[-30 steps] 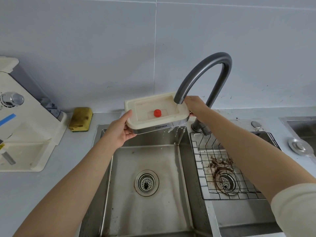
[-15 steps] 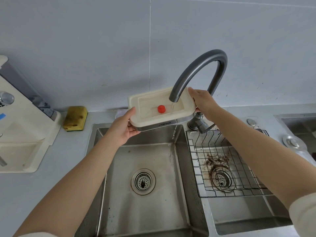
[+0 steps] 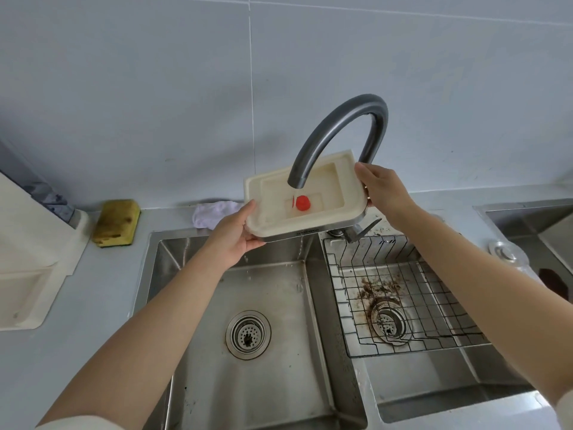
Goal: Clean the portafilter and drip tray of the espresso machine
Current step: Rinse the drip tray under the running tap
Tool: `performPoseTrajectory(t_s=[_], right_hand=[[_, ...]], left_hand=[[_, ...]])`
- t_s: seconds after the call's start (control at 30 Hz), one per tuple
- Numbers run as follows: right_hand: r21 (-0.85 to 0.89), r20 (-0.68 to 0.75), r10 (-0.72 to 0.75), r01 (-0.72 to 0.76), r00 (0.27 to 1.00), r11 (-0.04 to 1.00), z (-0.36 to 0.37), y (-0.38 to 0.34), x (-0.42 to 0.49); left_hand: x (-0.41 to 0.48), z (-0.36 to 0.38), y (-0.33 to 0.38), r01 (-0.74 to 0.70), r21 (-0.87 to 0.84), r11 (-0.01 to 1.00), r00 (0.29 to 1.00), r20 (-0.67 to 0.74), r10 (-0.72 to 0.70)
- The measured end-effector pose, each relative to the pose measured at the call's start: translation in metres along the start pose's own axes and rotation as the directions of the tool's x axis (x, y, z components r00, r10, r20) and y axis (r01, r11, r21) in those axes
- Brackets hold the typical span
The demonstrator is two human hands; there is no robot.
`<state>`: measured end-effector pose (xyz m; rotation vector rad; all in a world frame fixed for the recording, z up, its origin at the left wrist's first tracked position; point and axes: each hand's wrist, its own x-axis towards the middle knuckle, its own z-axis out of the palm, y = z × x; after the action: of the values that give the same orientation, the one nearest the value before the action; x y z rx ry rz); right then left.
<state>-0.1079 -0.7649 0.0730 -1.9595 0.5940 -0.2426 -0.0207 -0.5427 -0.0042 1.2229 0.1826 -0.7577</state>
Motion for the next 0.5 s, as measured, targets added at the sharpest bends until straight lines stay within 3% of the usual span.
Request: performPoseTrajectory(t_s=[0.33,0.5], right_hand=[[0.070,-0.031,-0.059,0.061,0.998,0.996,-0.023,0.019,-0.027],[0.104,-0.026,-0.109,0.111,0.994,0.988,-0.029,0.028,-0.040]], left_hand=[[-0.002,0.016,-0.016,0.016,0.084,0.996,0.993,0.114,-0.025],[-0.008,0.017,-0.033,0.039,0.005,0.999,0.980,0.195,-0.039]])
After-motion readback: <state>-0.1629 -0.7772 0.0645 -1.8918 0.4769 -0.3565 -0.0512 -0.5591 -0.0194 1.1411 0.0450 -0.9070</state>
